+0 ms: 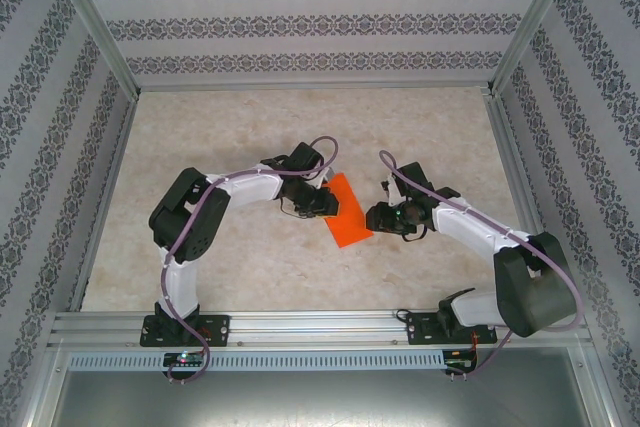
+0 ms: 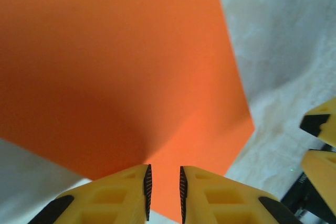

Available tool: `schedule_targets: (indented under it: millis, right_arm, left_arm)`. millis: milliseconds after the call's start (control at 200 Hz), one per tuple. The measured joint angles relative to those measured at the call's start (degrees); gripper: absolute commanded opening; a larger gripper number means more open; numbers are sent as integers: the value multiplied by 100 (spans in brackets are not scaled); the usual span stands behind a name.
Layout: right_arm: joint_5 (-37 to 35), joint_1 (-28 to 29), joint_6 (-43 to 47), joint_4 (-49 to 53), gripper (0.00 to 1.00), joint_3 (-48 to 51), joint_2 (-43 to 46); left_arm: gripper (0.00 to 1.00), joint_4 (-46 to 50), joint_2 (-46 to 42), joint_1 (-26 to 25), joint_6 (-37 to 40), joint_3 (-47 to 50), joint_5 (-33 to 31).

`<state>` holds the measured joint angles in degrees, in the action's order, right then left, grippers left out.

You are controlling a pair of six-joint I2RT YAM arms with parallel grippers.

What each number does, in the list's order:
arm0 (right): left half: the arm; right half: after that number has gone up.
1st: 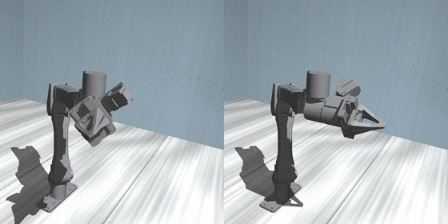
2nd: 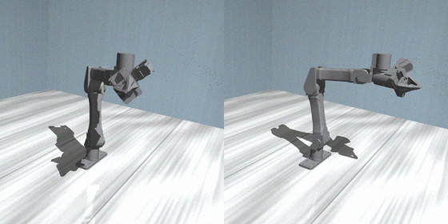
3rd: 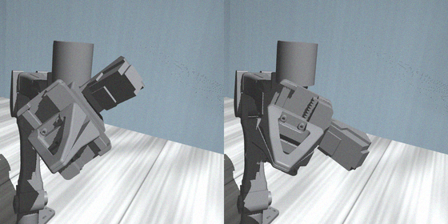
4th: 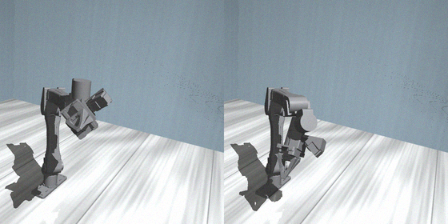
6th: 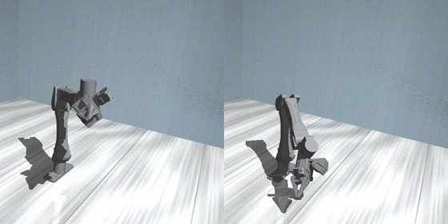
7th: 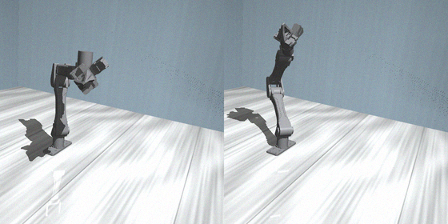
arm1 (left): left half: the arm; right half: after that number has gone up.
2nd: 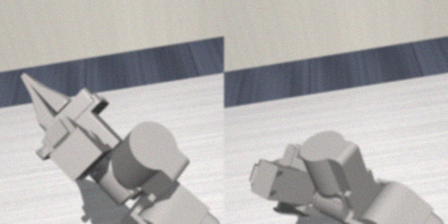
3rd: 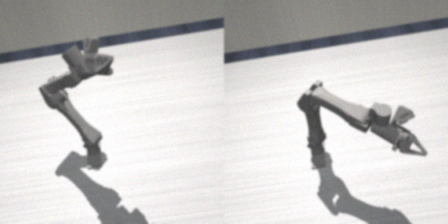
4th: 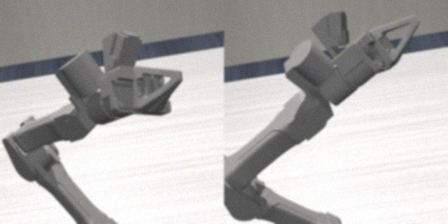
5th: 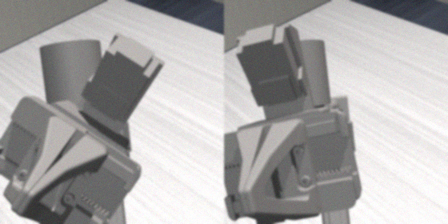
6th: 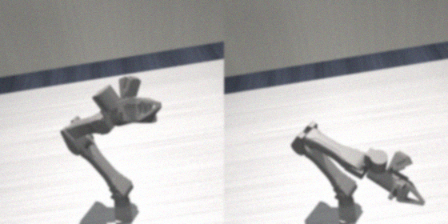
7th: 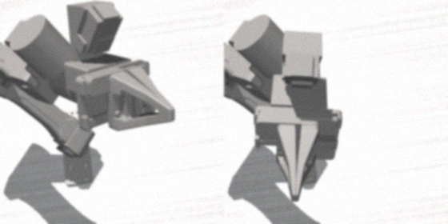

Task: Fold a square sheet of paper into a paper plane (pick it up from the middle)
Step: Third fold the triangle at the center of the table.

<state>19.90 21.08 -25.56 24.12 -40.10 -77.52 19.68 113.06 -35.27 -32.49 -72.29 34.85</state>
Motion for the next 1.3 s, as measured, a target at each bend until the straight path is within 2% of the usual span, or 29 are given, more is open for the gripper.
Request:
schedule_targets:
  millis: [620,849,1084,1299]
  right_arm:
    - [435,-72,-87,-372,43,-2,-612]
    - [831,-72,-131,-568,42,-2,-968]
    - [1226,-107,-195,-708,37,-2,-942]
    - [1478,-219,-350,-769,33,0,-573]
  left_arm:
    - [23,249,210,-4,426,-70,-214]
    - [23,251,212,-4,505,-70,-212]
    - [23,254,212,-4,514,-70,-212]
    - [23,256,212,-4,533,-70,-212]
